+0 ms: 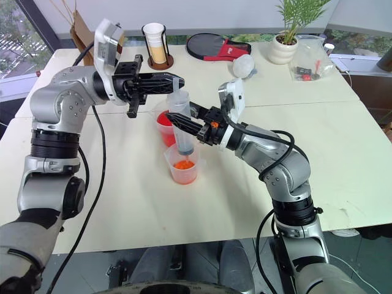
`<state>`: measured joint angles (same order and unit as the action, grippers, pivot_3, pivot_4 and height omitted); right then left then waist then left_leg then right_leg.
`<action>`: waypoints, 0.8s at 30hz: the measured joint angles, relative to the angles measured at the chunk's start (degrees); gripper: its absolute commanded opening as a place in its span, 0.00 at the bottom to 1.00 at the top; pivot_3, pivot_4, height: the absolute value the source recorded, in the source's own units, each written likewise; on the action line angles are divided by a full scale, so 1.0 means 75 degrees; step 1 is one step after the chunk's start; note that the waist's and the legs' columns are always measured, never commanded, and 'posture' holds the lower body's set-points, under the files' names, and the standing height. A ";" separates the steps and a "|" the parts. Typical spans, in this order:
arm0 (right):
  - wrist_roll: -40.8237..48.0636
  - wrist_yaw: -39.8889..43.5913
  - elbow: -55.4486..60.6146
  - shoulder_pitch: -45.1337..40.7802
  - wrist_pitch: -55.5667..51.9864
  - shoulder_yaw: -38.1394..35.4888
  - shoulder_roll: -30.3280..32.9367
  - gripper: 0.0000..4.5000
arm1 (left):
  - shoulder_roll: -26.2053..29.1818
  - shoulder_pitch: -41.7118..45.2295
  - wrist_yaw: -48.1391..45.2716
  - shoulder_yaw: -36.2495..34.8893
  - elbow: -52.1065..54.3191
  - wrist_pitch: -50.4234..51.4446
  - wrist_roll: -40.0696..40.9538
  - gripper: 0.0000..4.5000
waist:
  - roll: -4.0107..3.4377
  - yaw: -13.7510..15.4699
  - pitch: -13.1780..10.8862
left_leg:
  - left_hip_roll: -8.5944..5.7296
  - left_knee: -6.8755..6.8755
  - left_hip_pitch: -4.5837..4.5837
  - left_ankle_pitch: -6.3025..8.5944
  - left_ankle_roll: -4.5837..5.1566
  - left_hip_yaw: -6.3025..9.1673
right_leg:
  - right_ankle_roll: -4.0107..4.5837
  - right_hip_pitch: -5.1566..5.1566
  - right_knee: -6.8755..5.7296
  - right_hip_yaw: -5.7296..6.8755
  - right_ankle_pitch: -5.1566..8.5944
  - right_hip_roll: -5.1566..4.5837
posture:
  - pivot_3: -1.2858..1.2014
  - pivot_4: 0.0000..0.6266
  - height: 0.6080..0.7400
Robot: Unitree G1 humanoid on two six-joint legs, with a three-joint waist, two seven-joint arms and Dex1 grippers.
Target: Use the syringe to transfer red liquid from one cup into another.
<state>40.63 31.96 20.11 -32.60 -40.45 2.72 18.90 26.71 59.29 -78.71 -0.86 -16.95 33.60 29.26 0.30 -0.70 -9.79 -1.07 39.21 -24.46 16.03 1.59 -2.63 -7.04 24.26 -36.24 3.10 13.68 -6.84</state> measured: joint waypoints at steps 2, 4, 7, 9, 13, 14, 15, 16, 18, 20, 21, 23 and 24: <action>0.0005 -0.0037 0.0000 0.0000 -0.0013 0.0000 -0.0015 0.32 | -0.0017 0.0003 -0.0006 0.0003 -0.0065 -0.0062 -0.0006 0.01 | 0.0000 0.0003 0.0000 | 0.0000 0.0000 0.0000 0.0000 0.0000 0.0000 | 0.0000 0.0000 0.0000 0.0000 0.0000 0.0000 | 0.52 0.24 1.00; 0.0037 -0.0108 0.0000 0.0000 -0.0053 0.0000 -0.0046 0.32 | -0.0035 0.0014 -0.0006 0.0003 -0.0154 -0.0072 -0.0003 0.01 | 0.0000 0.0005 0.0000 | 0.0000 0.0000 0.0000 0.0000 0.0000 0.0000 | 0.0000 0.0000 0.0000 0.0000 0.0000 0.0000 | 0.52 0.24 1.00; 0.0206 -0.0286 0.0005 -0.0004 -0.0125 -0.0047 -0.0113 0.32 | -0.0024 0.0165 -0.0061 -0.0004 -0.0378 0.0114 0.0056 0.16 | 0.0000 0.0004 0.0000 | 0.0000 0.0000 0.0000 0.0000 0.0000 0.0000 | 0.0000 0.0000 0.0000 0.0000 0.0000 0.0000 | 0.52 0.24 1.00; 0.0411 -0.0440 0.0055 -0.0022 -0.0269 -0.0168 -0.0170 0.32 | 0.0031 0.0343 -0.0153 -0.0024 -0.0510 0.0312 0.0193 0.31 | 0.0000 -0.0001 0.0000 | 0.0001 0.0000 0.0000 0.0000 0.0000 0.0000 | 0.0000 0.0000 0.0000 0.0000 0.0000 0.0000 | 0.52 0.24 1.00; 0.0897 -0.0839 0.0280 -0.0050 -0.0463 -0.0429 -0.0393 0.32 | 0.0395 0.0549 -0.0318 -0.0135 -0.0771 0.0614 0.0371 0.50 | 0.0000 -0.0016 0.0000 | 0.0002 -0.0001 0.0000 0.0000 0.0000 0.0001 | 0.0000 0.0001 -0.0001 0.0001 0.0000 0.0000 | 0.52 0.24 1.00; 0.0981 -0.0924 0.0293 -0.0090 -0.0485 -0.0536 -0.0400 0.32 | 0.0509 0.0548 -0.0366 -0.0147 -0.0787 0.0670 0.0403 0.50 | 0.0000 -0.0018 0.0000 | 0.0002 -0.0001 0.0001 0.0000 0.0000 0.0001 | 0.0000 0.0001 -0.0001 0.0000 0.0000 0.0000 | 0.52 0.24 1.00; 0.1120 -0.1041 0.0313 -0.0158 -0.0527 -0.0674 -0.0411 0.32 | 0.0690 0.0547 -0.0428 -0.0159 -0.0817 0.0771 0.0438 0.50 | 0.0000 -0.0021 0.0000 | 0.0004 -0.0002 0.0001 0.0000 0.0000 0.0001 | 0.0000 0.0002 -0.0001 0.0001 0.0000 0.0000 | 0.52 0.24 1.00; 0.1315 -0.1154 0.0379 -0.0228 -0.0548 -0.0839 -0.0457 0.32 | 0.0865 0.0529 -0.0466 -0.0159 -0.0872 0.0844 0.0441 0.50 | -0.0001 -0.0020 -0.0001 | 0.0004 -0.0002 0.0001 0.0000 0.0000 0.0001 | 0.0000 0.0002 -0.0002 0.0001 0.0000 0.0000 | 0.52 0.24 1.00; 0.1863 -0.1458 0.0440 -0.0424 -0.0702 -0.1164 -0.0520 0.32 | 0.1308 0.0341 -0.0531 -0.0166 -0.0853 0.0994 0.0447 0.50 | -0.0001 -0.0040 -0.0001 | 0.0008 -0.0004 0.0001 0.0000 0.0000 0.0001 | 0.0000 0.0004 -0.0003 0.0000 0.0000 0.0001 | 0.52 0.24 1.00; 0.2389 -0.1773 0.0392 -0.0643 -0.0884 -0.1635 -0.0400 0.32 | 0.1710 -0.0005 -0.0556 -0.0269 -0.0758 0.1104 0.0452 0.50 | -0.0001 -0.0039 -0.0001 | 0.0009 -0.0004 0.0001 0.0000 0.0000 0.0000 | 0.0000 0.0004 -0.0003 0.0000 0.0000 0.0001 | 0.52 0.24 1.00; 0.2734 -0.1972 0.0234 -0.0816 -0.1035 -0.1860 -0.0257 0.32 | 0.1889 -0.0208 -0.0535 -0.0310 -0.0625 0.1150 0.0459 0.50 | -0.0003 -0.0027 -0.0002 | 0.0009 -0.0003 0.0001 0.0000 0.0000 0.0000 | 0.0000 0.0003 -0.0003 -0.0001 0.0000 -0.0001 | 0.52 0.24 1.00; 0.3452 -0.2491 -0.0378 -0.1331 -0.1420 -0.2359 0.0127 0.32 | 0.2162 -0.0574 -0.0428 -0.0387 -0.0211 0.1228 0.0489 0.50 | -0.0001 0.0017 -0.0003 | 0.0008 0.0001 0.0000 0.0000 0.0000 0.0002 | 0.0001 -0.0005 0.0003 -0.0001 0.0000 -0.0003 | 0.52 0.24 1.00; 0.3652 -0.2709 -0.0689 -0.1586 -0.1571 -0.2576 0.0346 0.32 | 0.2236 -0.0684 -0.0389 -0.0394 -0.0021 0.1287 0.0513 0.50 | -0.0001 0.0037 -0.0003 | 0.0004 0.0000 -0.0001 0.0000 0.0000 0.0004 | 0.0002 -0.0009 0.0005 -0.0001 0.0000 -0.0007 | 0.52 0.24 1.00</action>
<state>68.02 11.64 14.95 -44.50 -52.23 -16.60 21.49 43.48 54.16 -81.63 -3.82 -17.11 43.25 33.11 0.30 -0.42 -9.81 -1.03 39.21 -24.46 16.02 1.59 -2.60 -7.02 24.19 -36.20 3.09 13.69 -6.89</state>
